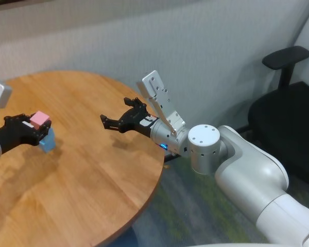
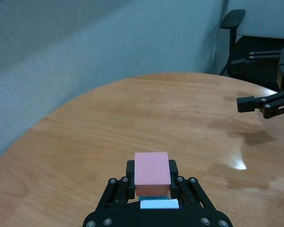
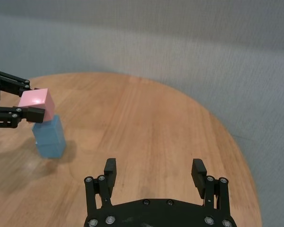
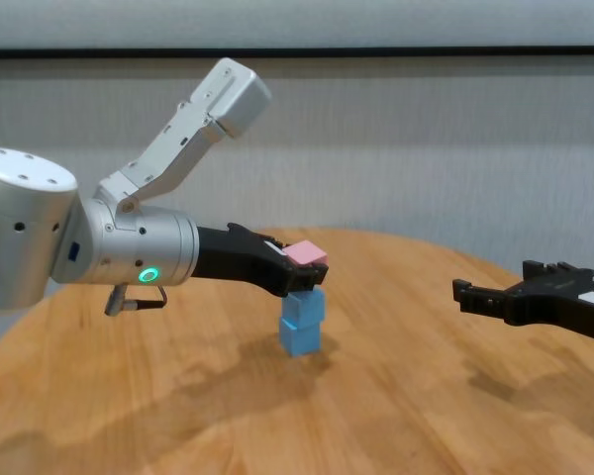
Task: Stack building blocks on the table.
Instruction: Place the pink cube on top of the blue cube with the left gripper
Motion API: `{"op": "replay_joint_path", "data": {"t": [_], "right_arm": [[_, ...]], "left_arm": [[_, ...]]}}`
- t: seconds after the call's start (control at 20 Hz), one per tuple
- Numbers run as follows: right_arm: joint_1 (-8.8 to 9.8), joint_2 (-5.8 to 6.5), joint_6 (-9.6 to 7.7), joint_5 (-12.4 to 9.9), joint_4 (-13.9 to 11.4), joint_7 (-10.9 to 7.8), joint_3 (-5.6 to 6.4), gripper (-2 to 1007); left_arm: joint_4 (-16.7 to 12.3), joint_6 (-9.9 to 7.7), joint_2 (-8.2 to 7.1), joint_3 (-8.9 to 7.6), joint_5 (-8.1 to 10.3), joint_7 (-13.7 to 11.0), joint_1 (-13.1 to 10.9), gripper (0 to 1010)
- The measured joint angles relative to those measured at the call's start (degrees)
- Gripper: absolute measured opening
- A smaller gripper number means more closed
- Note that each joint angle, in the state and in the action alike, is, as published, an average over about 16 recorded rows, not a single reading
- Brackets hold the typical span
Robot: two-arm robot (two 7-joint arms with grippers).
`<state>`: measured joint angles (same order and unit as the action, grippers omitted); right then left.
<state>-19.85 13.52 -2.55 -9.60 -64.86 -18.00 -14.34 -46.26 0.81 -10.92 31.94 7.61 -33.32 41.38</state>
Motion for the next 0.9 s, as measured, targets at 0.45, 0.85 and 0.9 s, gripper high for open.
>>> {"op": "replay_joint_path", "data": {"t": [0.45,0.85,0.9], "right_arm": [[0.00,0.00,0.00,0.00,0.00,0.00,0.00,1001],[0.00,0.00,0.00,0.00,0.00,0.00,0.00,1001],[0.00,0.00,0.00,0.00,0.00,0.00,0.00,1001]], "left_arm": [[1.07,0.31,0.47,-0.36,-0.44,-0.04,0.29,408],[0.54,0.12,0.53,-0.61,-0.77,0.05,-0.01,533],[0.37,0.07,0.51,-0.64,-0.80,0.06,-0.08,559]]}}
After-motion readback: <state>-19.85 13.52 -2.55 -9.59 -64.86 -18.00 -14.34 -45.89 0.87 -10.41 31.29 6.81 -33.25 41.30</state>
